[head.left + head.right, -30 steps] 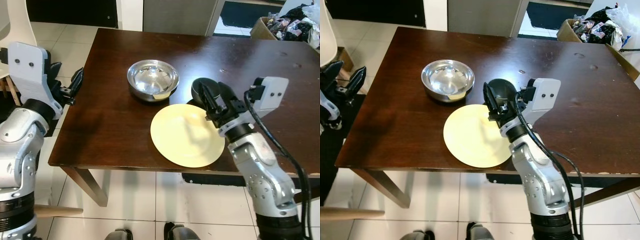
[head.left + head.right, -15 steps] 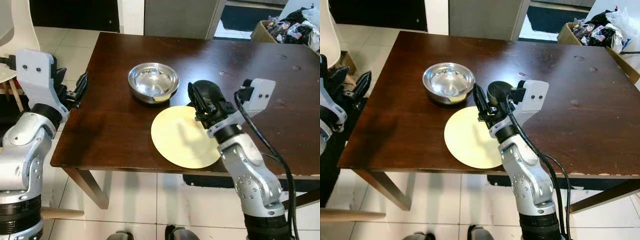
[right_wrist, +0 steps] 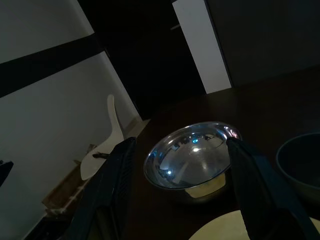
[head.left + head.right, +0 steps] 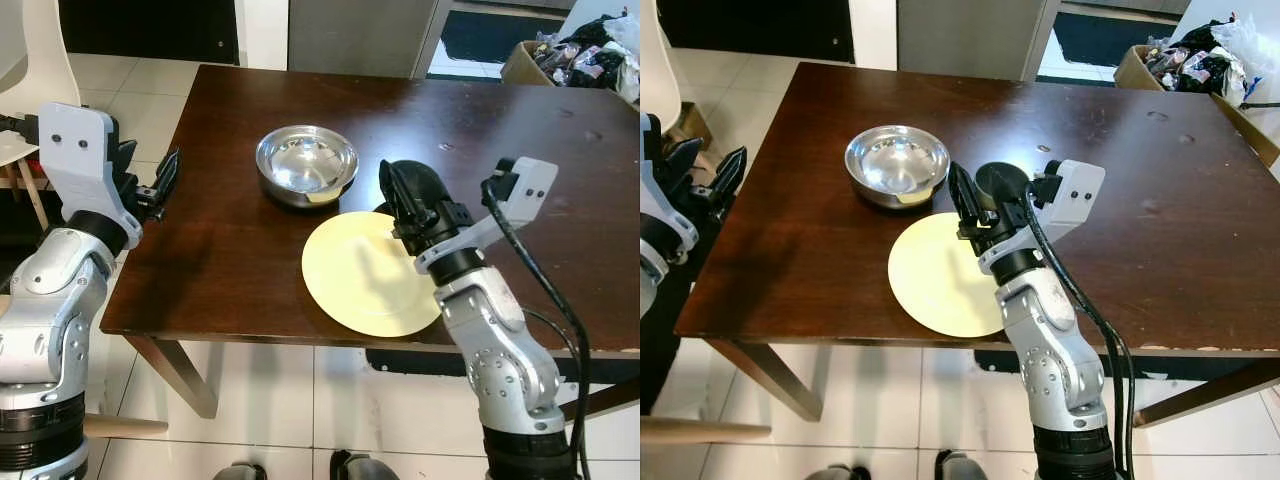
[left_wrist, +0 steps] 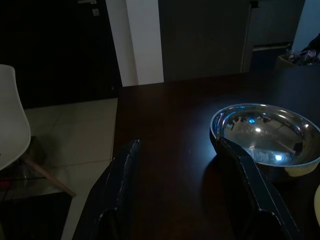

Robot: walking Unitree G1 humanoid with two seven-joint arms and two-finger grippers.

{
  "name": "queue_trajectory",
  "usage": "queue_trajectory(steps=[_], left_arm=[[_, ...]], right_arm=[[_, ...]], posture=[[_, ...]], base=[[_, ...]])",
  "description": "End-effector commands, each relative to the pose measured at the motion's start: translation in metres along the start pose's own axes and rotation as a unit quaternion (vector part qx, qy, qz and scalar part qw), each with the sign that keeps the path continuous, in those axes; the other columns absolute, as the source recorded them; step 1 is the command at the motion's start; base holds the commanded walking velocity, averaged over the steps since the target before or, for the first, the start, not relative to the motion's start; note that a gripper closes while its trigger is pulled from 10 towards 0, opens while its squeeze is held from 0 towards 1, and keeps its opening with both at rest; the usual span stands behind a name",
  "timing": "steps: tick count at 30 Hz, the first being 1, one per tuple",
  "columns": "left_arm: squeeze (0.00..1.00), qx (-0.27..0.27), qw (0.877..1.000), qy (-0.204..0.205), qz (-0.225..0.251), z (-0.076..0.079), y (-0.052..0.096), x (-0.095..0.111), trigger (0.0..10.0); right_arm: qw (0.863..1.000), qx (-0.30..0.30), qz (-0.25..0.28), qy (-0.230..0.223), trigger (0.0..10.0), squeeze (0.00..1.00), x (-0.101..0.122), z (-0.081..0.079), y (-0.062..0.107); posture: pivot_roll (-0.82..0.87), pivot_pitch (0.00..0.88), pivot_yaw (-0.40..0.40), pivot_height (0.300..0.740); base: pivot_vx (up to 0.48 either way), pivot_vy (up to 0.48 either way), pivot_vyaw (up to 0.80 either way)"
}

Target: Setting the table

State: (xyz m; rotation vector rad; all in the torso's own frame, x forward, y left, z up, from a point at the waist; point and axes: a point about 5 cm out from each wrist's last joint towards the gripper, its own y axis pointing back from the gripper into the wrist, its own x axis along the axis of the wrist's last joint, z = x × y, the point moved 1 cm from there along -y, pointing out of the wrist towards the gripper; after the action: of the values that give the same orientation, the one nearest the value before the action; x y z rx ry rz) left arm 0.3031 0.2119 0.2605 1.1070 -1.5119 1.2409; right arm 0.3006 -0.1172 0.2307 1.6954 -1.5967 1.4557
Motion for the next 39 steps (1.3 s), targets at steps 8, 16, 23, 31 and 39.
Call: queue_trajectory(steps=[8, 16, 23, 31, 39], left_arm=[[0.0, -0.001, 1.0, -0.005, -0.005, 0.0027, 0.0033, -0.0029, 10.0], [0.0, -0.001, 1.0, -0.006, -0.007, 0.0033, 0.0037, -0.0029, 10.0], [0.0, 0.0, 1.0, -0.005, -0.008, 0.0025, 0.0042, -0.0029, 10.0], [0.0, -0.001, 1.0, -0.004, -0.007, 0.0039, 0.0014, -0.0028, 10.0], [0.0, -0.002, 1.0, -0.004, -0.009, 0.0031, -0.0015, -0.0021, 10.0]], right_arm=[[1.0, -0.002, -0.001, 0.0, 10.0, 0.0, 0.0008, 0.0017, 0.003], [1.0, -0.004, -0.002, 0.002, 10.0, 0.0, 0.0015, 0.0036, 0.003], [1.0, -0.004, -0.005, 0.004, 10.0, 0.0, 0.0008, 0.0041, 0.0035], [1.0, -0.011, -0.006, 0.005, 10.0, 0.0, 0.0017, 0.0069, 0.0022], [1.0, -0.012, -0.004, 0.005, 10.0, 0.0, 0.0028, 0.0078, -0.0012]], posture=[[-0.03, 0.073, 0.029, 0.74], [-0.03, 0.077, 0.028, 0.74], [-0.03, 0.082, 0.027, 0.74], [-0.03, 0.095, 0.028, 0.74], [-0.04, 0.115, 0.037, 0.74]], base=[[0.0, 0.0, 0.0], [-0.128, 0.0, 0.0], [-0.282, 0.0, 0.0], [-0.285, 0.0, 0.0], [-0.286, 0.0, 0.0]])
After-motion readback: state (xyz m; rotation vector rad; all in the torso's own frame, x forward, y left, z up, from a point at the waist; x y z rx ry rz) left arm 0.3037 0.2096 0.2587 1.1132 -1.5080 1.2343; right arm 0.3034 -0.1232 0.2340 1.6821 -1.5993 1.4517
